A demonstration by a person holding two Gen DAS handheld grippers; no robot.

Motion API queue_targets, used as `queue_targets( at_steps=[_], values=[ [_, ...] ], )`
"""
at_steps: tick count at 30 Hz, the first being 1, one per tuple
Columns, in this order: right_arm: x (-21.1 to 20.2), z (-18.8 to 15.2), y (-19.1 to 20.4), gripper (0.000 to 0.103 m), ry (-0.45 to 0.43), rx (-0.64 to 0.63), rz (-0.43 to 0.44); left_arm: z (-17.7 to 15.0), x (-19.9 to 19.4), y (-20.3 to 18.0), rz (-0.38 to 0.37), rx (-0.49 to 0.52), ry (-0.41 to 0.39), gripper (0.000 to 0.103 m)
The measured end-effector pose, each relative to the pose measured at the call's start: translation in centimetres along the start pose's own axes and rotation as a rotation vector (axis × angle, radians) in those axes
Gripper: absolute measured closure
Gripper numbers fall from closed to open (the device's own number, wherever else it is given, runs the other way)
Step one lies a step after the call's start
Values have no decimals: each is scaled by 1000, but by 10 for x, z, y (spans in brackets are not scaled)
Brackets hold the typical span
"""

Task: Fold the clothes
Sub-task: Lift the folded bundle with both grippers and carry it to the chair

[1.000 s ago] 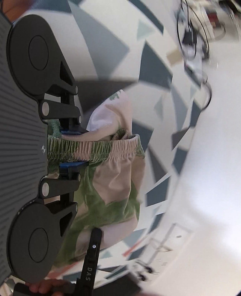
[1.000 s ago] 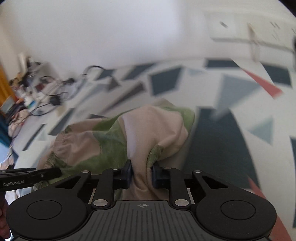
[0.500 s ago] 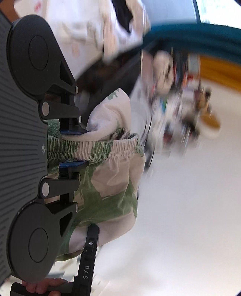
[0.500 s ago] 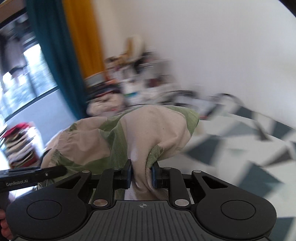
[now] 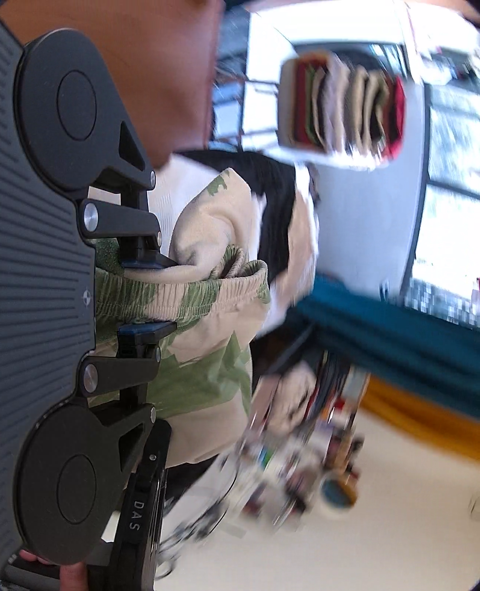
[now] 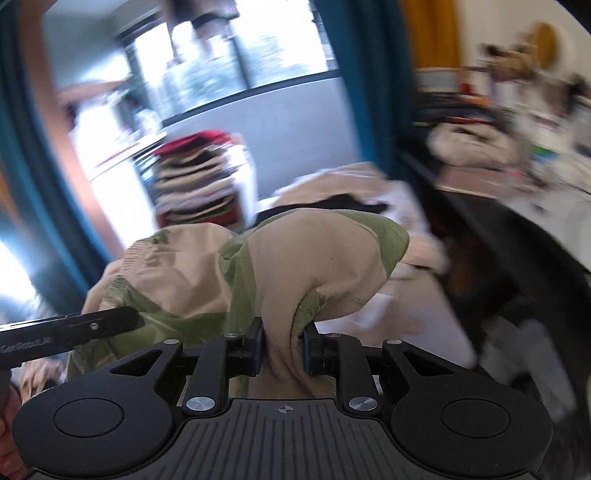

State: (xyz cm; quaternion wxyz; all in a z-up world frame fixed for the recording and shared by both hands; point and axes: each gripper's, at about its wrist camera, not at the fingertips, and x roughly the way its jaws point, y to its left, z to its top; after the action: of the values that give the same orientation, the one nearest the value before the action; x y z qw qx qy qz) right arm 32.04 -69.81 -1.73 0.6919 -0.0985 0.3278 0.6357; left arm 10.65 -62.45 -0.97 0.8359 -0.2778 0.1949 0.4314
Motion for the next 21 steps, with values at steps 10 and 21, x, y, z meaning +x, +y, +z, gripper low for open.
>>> queue_targets(
  at_steps=[10,21],
  values=[
    [150,87,79,85,69,-75,151,95,79,116,117,-117,20,76],
    [296,169,133,85,75,-181,169,176,158,218,167,-132,69,76]
  ],
)
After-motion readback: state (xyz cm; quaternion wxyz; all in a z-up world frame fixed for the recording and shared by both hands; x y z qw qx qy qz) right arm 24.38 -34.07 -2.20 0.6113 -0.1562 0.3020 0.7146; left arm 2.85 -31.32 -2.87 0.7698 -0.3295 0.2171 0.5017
